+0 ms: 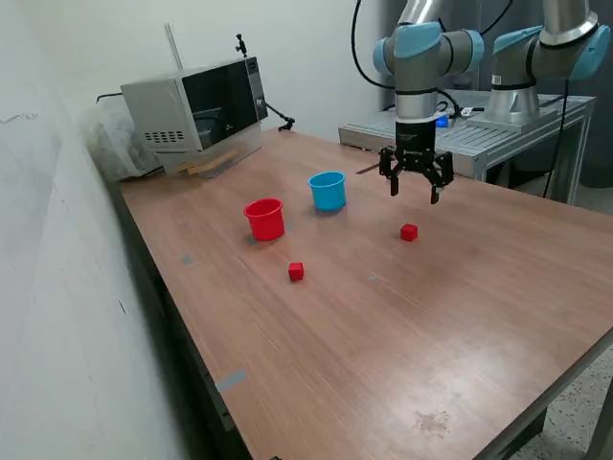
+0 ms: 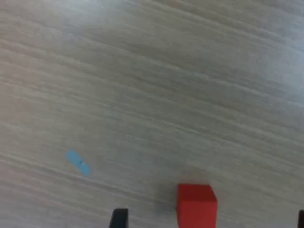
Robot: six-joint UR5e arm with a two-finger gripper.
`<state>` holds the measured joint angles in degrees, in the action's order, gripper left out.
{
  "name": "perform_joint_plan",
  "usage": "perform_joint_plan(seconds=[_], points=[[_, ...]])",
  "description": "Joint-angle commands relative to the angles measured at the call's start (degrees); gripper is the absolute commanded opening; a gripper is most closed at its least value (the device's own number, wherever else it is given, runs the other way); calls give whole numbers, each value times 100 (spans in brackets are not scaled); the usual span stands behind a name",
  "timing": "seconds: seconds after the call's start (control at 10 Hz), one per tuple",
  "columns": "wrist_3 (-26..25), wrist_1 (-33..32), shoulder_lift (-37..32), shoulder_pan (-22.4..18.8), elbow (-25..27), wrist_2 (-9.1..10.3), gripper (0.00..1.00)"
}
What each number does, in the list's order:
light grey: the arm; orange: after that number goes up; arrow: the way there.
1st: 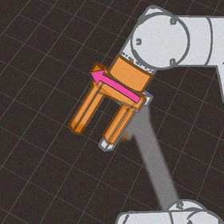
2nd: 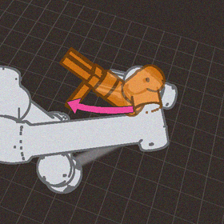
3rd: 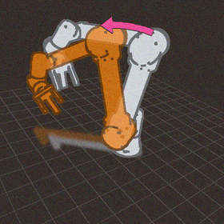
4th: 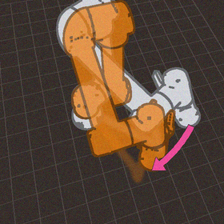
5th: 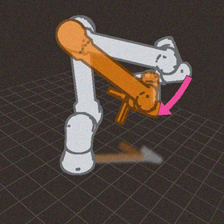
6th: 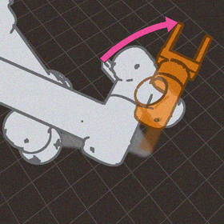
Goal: Place red objects in the red bin, and blue objects in the blue bin.
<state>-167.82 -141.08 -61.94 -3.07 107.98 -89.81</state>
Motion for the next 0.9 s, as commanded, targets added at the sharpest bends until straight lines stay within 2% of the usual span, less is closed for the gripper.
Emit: perform_joint_plan(seconds=[0.0,0.1,0.4,0.8], points=[[-5,-113,95,-53,12,69,100],[-5,-113,103,-175,3,130,100],[-5,-183,173,-395,-14,130,100],[-57,-324,402,-396,-215,122,100]])
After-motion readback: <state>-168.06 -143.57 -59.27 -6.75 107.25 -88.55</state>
